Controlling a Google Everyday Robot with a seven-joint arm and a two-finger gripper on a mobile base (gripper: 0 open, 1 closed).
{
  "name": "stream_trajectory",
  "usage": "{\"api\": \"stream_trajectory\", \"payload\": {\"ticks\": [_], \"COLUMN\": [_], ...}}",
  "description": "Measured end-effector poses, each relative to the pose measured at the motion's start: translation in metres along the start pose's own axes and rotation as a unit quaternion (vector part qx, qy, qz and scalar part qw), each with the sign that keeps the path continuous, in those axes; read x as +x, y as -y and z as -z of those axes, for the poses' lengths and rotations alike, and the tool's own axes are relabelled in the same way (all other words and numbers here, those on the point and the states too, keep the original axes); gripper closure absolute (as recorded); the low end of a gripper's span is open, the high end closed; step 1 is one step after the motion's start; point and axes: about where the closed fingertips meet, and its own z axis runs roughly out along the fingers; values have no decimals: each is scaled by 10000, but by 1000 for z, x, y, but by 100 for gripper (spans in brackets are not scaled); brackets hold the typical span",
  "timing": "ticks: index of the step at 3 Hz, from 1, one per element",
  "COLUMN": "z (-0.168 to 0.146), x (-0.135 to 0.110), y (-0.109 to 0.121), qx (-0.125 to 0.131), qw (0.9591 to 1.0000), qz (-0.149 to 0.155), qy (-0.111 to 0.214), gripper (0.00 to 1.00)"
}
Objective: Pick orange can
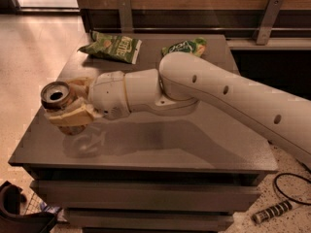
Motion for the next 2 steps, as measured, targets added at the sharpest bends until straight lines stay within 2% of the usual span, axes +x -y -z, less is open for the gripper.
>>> {"api": "stream_trajectory", "payload": {"ticks": [1, 2], "z": [34, 53], "x": [-46, -75], "y": [1, -3], "qx": [57, 126], "qw": [9988, 9963], "qz": [476, 846], "qy": [73, 50], "gripper": [100, 100]}}
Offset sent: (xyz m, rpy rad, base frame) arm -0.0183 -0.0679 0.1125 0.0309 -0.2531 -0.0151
